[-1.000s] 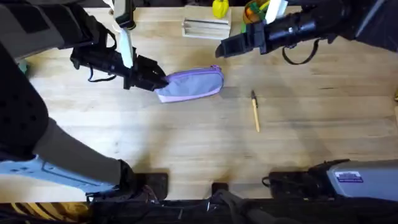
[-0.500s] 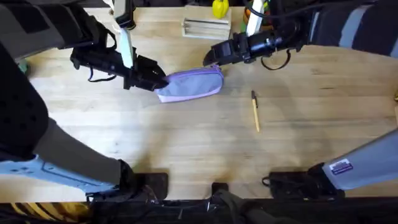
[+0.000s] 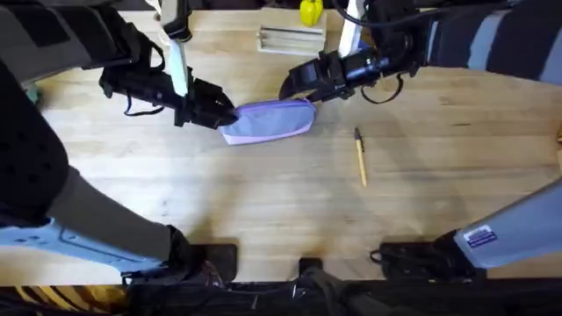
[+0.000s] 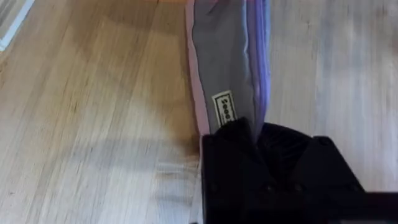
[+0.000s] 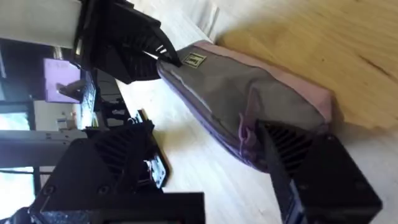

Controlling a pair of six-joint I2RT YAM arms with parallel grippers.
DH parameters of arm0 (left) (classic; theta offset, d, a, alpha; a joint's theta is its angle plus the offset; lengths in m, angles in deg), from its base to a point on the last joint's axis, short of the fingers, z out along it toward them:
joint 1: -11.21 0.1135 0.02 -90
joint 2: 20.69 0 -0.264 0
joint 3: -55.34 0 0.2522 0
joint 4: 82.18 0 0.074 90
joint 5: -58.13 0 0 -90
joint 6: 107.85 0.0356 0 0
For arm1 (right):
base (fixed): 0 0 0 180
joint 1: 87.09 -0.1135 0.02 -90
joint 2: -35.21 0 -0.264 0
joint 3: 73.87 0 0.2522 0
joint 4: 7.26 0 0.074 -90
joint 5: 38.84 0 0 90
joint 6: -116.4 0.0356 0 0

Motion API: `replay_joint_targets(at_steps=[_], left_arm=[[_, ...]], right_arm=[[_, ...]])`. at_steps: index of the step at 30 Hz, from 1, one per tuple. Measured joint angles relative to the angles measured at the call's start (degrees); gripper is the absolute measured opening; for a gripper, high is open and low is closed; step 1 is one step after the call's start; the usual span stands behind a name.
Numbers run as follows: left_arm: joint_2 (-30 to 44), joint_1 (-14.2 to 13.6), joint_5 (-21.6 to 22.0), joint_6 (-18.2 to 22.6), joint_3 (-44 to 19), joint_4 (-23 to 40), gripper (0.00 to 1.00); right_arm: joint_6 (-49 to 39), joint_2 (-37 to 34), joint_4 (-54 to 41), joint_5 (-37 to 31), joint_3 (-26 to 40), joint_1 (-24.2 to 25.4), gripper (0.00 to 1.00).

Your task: Unzip the bag, pick up the pens from the table one at a time and place them inside, then zip the bag closed.

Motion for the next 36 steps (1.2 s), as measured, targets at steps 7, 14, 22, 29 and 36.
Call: replay_joint_targets(at_steps=[7,14,22,29,36], left_arm=[[-0.02,0.02,0.11,0.0,0.0,0.05,0.043],[-0.02,0.02,0.13,0.0,0.0,0.05,0.042],[-0.01,0.02,0.13,0.0,0.02,0.05,0.043],[0.0,0.02,0.13,0.0,0.02,0.07,0.043],[-0.01,-0.04,0.13,0.0,0.02,0.05,0.042]], right_arm=[[8.45,0.0,0.07,-0.8,0.24,-0.71,0.995],[10.52,0.0,0.0,-3.23,0.37,-0.86,0.79],[11.42,0.0,-0.63,-5.79,0.37,-0.84,0.366],[11.47,0.0,-1.53,-6.21,0.37,-0.86,0.259],[11.69,0.0,-3.89,-7.86,0.37,-0.91,0.036]])
